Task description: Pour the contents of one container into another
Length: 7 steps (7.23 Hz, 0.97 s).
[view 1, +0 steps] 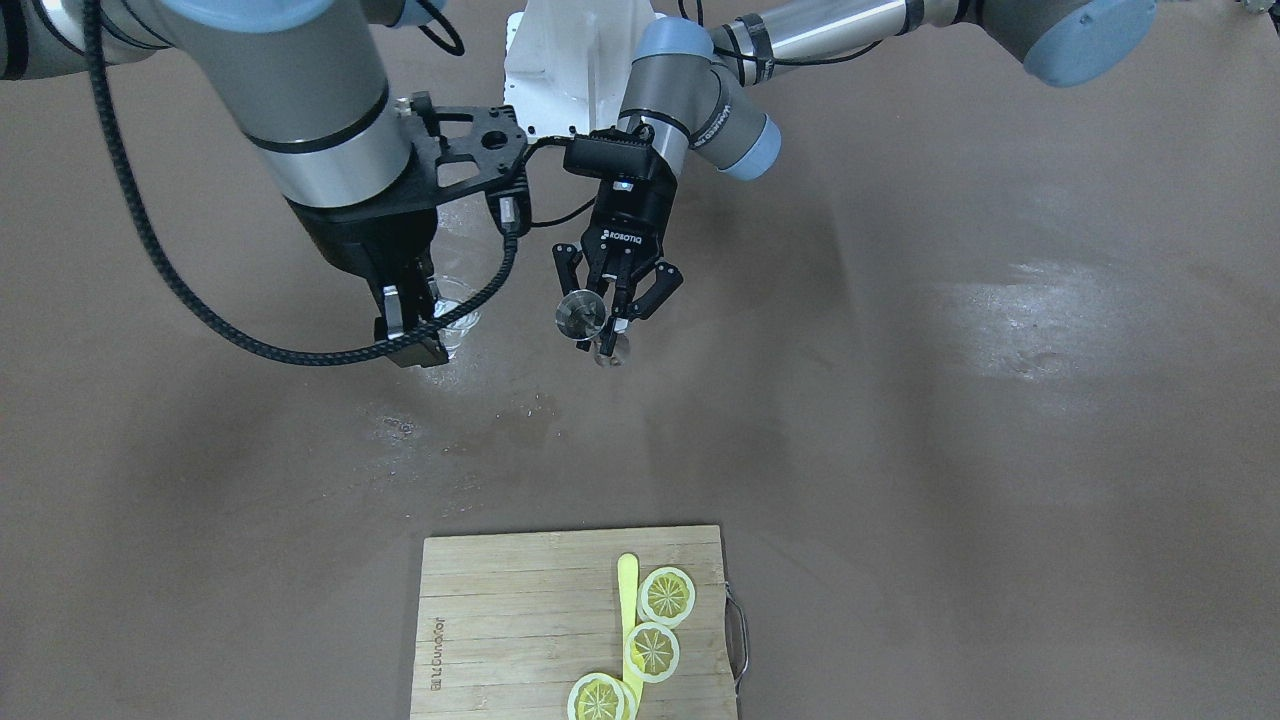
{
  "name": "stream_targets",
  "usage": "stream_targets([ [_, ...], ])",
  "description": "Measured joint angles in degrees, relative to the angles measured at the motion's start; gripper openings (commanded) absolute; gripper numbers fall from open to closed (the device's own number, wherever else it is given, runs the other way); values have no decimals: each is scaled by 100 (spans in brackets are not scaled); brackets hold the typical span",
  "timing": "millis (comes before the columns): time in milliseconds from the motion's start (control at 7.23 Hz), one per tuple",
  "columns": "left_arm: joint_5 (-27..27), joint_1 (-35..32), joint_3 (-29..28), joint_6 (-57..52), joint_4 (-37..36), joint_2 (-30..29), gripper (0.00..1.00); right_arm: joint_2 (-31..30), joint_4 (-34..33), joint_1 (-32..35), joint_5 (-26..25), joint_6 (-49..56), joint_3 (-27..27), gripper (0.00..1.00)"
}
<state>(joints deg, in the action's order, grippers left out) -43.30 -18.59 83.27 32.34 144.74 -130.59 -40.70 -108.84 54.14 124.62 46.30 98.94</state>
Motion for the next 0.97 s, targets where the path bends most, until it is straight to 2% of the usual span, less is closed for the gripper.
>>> stream_targets([
  [415, -9, -56, 31, -96, 435, 251, 0, -1484, 1833, 253, 444, -1356, 555, 0],
  [692, -17, -165, 29, -606, 818, 340, 0, -2378, 3328, 353, 605, -2304, 581, 0],
  [968, -89, -430, 21, -812, 963, 492, 0, -2994, 4463, 482, 644, -3302, 462, 0],
])
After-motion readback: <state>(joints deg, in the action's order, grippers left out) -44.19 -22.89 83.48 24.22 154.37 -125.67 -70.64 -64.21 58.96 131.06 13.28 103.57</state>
